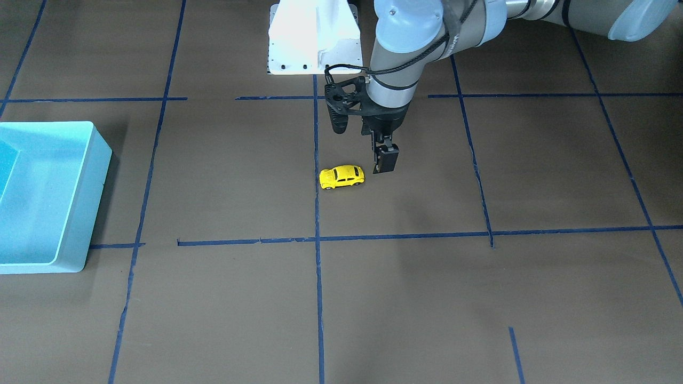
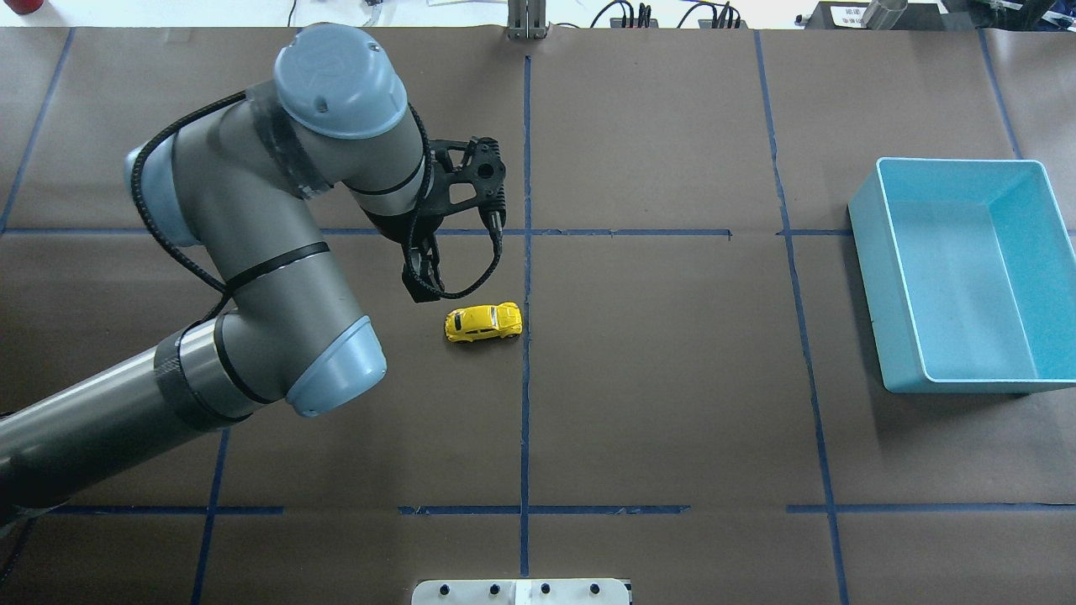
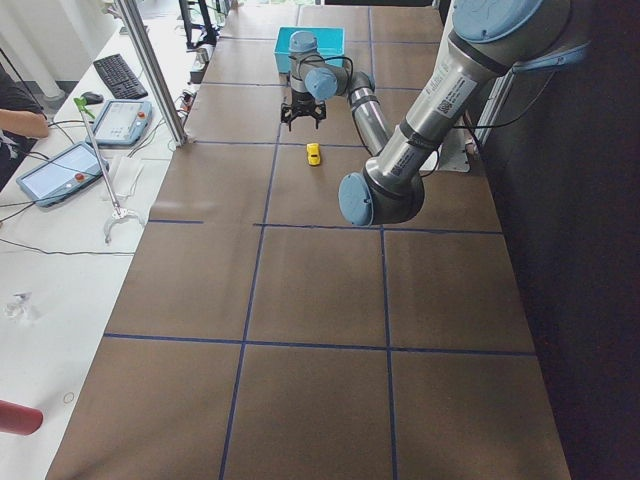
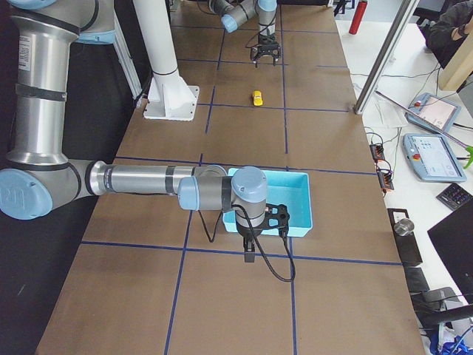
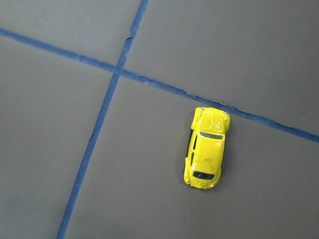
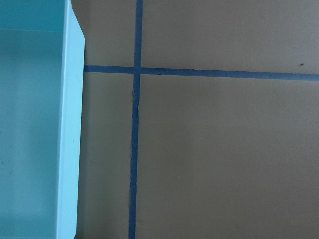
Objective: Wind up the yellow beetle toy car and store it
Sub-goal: 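Move the left gripper over the yellow beetle toy car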
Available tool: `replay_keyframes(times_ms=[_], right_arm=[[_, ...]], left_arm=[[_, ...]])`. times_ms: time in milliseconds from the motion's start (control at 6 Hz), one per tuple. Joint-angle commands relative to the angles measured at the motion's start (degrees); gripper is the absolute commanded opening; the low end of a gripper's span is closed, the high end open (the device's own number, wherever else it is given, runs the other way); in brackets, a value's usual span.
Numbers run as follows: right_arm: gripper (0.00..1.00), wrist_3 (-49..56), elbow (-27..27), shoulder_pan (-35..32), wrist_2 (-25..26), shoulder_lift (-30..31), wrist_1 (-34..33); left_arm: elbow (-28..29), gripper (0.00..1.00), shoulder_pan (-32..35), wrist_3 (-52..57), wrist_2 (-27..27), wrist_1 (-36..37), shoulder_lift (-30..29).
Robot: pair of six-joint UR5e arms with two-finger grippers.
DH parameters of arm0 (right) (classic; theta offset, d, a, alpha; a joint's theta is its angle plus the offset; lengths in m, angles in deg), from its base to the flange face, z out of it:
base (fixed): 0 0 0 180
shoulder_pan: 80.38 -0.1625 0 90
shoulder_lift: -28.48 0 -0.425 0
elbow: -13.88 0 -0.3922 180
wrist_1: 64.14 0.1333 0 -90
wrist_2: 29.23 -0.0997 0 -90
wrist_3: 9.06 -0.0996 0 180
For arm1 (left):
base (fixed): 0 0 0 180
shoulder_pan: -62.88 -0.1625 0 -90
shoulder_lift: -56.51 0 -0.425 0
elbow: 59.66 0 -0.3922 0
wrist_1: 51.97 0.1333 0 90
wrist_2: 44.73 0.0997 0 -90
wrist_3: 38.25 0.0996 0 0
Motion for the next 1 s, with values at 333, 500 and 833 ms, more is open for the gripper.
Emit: replay_keyframes(times_ms=[333, 500, 833], right_arm=[[1.00, 0.00, 0.00, 0.00, -0.06, 0.06, 0.00], [1.00, 0.00, 0.00, 0.00, -0.06, 0.06, 0.00], [1.00, 0.00, 0.00, 0.00, -0.06, 0.06, 0.00]], left_arm=[[15.19, 1.00, -5.54, -1.25, 0.89, 0.67, -9.27], [16.35, 1.00, -5.67, -1.91, 0.55, 1.02, -9.99], [19.17, 1.00, -7.25, -9.72, 1.33, 1.11, -11.40]])
